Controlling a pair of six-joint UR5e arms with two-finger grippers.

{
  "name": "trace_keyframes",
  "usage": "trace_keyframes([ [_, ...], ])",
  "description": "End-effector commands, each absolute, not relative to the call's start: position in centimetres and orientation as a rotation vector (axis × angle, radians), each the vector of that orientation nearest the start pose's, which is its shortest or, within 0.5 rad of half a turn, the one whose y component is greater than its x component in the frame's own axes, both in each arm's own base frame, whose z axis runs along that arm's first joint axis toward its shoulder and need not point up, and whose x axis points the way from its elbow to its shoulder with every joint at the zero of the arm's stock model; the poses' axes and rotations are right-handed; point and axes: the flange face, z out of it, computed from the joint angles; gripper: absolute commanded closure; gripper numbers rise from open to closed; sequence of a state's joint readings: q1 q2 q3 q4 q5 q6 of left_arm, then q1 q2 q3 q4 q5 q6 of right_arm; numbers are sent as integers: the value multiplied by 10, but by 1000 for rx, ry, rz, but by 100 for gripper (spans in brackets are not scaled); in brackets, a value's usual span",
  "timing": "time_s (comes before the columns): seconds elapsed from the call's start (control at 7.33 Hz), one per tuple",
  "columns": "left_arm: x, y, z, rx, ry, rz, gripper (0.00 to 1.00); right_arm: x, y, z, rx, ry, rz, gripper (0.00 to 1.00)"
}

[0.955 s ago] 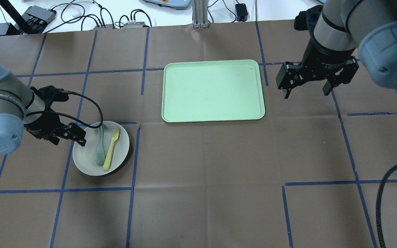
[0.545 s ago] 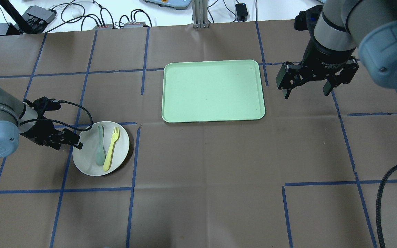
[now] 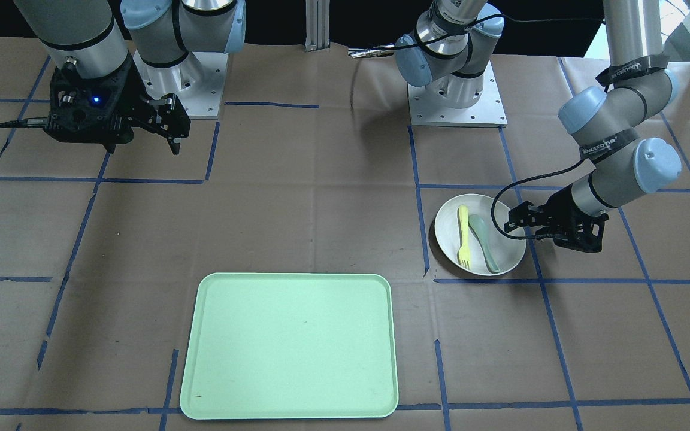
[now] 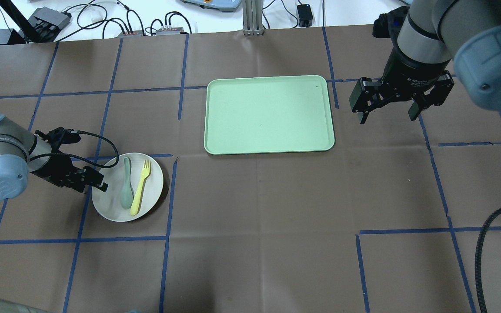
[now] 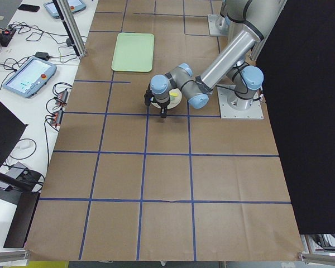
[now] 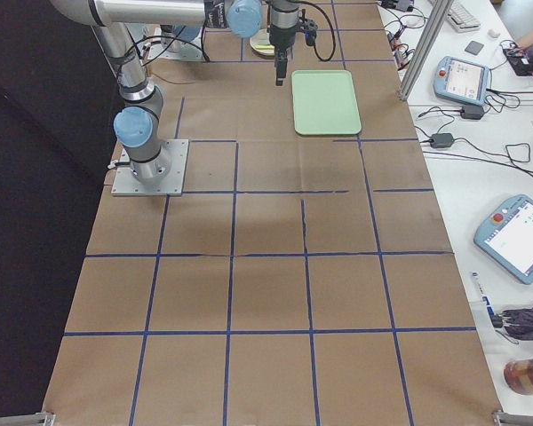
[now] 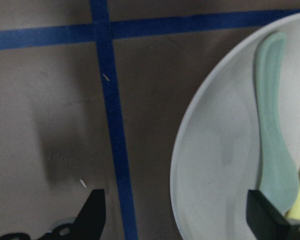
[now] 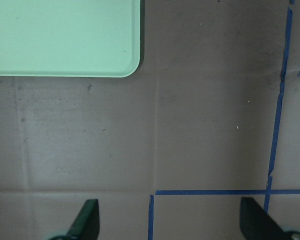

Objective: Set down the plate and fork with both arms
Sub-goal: 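Lower the left gripper to the rim of the white plate and grip it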

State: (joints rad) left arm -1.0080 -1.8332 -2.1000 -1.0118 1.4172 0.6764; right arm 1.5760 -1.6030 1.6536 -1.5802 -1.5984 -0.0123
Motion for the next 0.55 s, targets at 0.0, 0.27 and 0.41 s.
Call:
trace_keyframes([
  [0.0, 120, -468, 174, 153, 3399, 181, 53, 132, -473, 464, -25, 3168, 66, 0],
  [0.27, 118, -468, 172, 145, 3424, 178, 68, 133, -473, 464, -28, 3168, 66, 0],
  [0.41, 118, -467, 172, 142, 3425, 180, 75, 132, -473, 464, -25, 3168, 66, 0],
])
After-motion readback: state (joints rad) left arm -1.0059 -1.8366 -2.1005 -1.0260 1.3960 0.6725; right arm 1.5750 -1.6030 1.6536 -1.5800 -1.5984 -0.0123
